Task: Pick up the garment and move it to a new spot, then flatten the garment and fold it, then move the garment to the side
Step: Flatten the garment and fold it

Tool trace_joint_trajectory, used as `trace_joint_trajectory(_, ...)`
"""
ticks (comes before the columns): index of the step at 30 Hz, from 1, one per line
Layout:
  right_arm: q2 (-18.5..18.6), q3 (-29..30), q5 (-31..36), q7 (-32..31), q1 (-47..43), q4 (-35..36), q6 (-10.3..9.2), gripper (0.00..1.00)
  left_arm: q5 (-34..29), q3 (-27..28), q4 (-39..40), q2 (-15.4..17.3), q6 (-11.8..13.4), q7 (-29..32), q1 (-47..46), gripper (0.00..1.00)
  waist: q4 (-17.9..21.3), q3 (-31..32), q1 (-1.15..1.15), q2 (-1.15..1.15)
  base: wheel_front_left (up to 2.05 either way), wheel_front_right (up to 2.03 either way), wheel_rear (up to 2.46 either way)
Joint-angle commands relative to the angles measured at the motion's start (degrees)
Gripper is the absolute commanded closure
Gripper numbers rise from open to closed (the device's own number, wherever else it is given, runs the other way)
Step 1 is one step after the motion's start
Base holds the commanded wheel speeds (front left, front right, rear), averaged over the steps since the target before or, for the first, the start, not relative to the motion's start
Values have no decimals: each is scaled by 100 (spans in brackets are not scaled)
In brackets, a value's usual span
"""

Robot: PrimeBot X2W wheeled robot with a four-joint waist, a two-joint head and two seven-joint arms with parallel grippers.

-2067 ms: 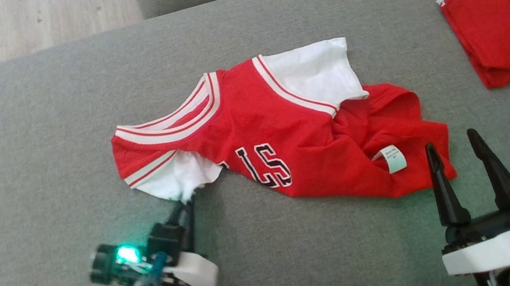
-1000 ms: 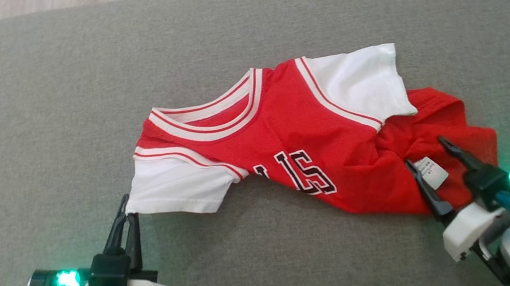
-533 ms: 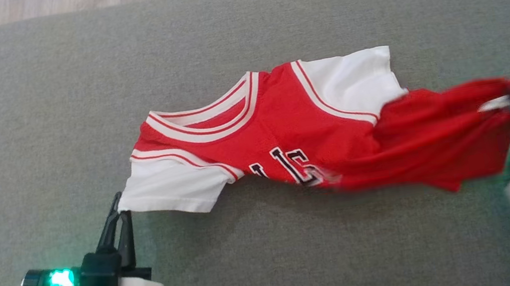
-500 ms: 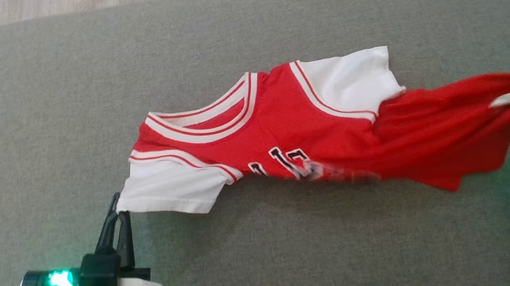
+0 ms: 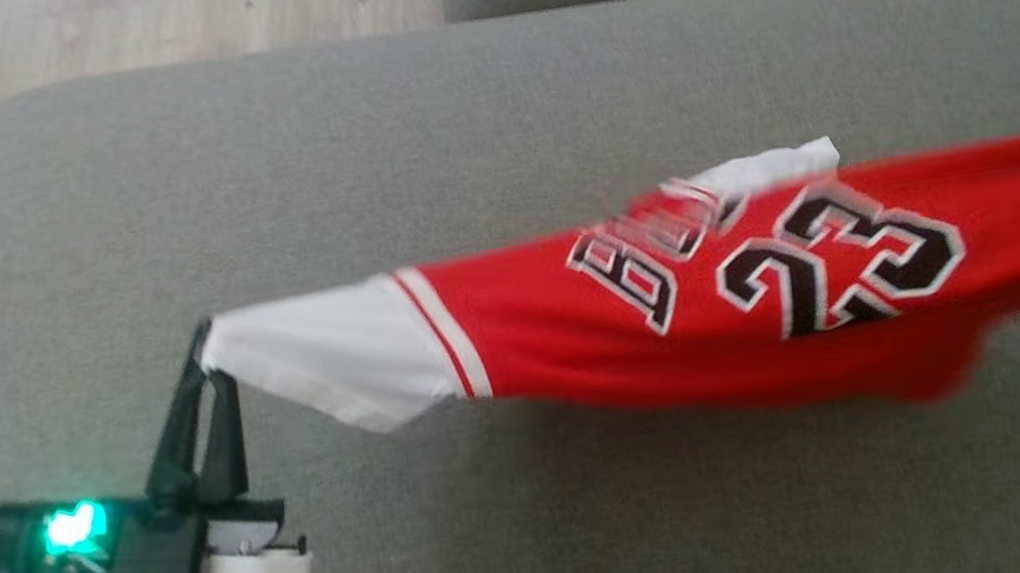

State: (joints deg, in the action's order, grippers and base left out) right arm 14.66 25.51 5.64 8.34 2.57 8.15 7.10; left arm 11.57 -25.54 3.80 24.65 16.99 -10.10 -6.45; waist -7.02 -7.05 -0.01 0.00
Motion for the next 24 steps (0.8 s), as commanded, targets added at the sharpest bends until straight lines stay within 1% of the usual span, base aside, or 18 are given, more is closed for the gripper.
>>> trace_joint_trajectory(1, 227, 44, 80, -91, 74, 415, 39, 100, -55, 331, 418, 261, 47, 82, -152, 100, -56, 81, 1, 0, 0, 0, 0)
trace_joint_trajectory(4, 342, 74, 201, -334, 368, 714, 39, 100, -126, 312, 920, 410, 20, 340, -178, 100, -82, 128, 1, 0, 0, 0, 0)
trace_joint_trajectory(7, 471, -273, 248, -632, 859, 424, 39, 100, -55, 200, 1122, 417, -128, 541, -278, 100, -149, 63, 1, 0, 0, 0, 0)
trace_joint_trajectory(10, 627, -837, 240, -808, 1606, -401, 39, 100, 10, -14, 1043, 348, -372, 659, -493, 100, -269, -160, 1, 0, 0, 0, 0)
trace_joint_trajectory(13, 684, -1435, 226, -839, 2426, -1466, 39, 100, 99, -215, 789, 141, -591, 632, -801, 100, -452, -453, 1, 0, 0, 0, 0)
trace_joint_trajectory(14, 684, -1435, 226, -839, 2426, -1466, 39, 100, 99, -215, 789, 141, -591, 632, -801, 100, -452, -453, 1, 0, 0, 0, 0)
trace_joint_trajectory(16, 710, -1672, 294, -709, 2942, -2209, 39, 100, 134, -315, 558, -16, -699, 529, -1016, 100, -568, -639, 1, 0, 0, 0, 0)
trace_joint_trajectory(17, 701, -1743, 355, -589, 3184, -2547, 39, 70, 145, -350, 437, -91, -734, 464, -1111, 100, -608, -715, 1, 0, 0, 0, 0)
trace_joint_trajectory(18, 687, -1792, 434, -445, 3391, -2852, 39, 0, 160, -378, 317, -167, -759, 396, -1192, 100, -643, -776, 1, 0, 0, 0, 0)
trace_joint_trajectory(21, 548, -1896, 575, 23, 3759, -3506, 39, 0, 186, -402, -21, -338, -772, 182, -1363, 100, -673, -879, 1, 0, 0, 0, 0)
trace_joint_trajectory(24, 367, -1896, 505, 362, 3726, -3852, 39, 0, 235, -350, -327, -406, -742, -7, -1411, 100, -578, -875, 1, 0, 0, 0, 0)
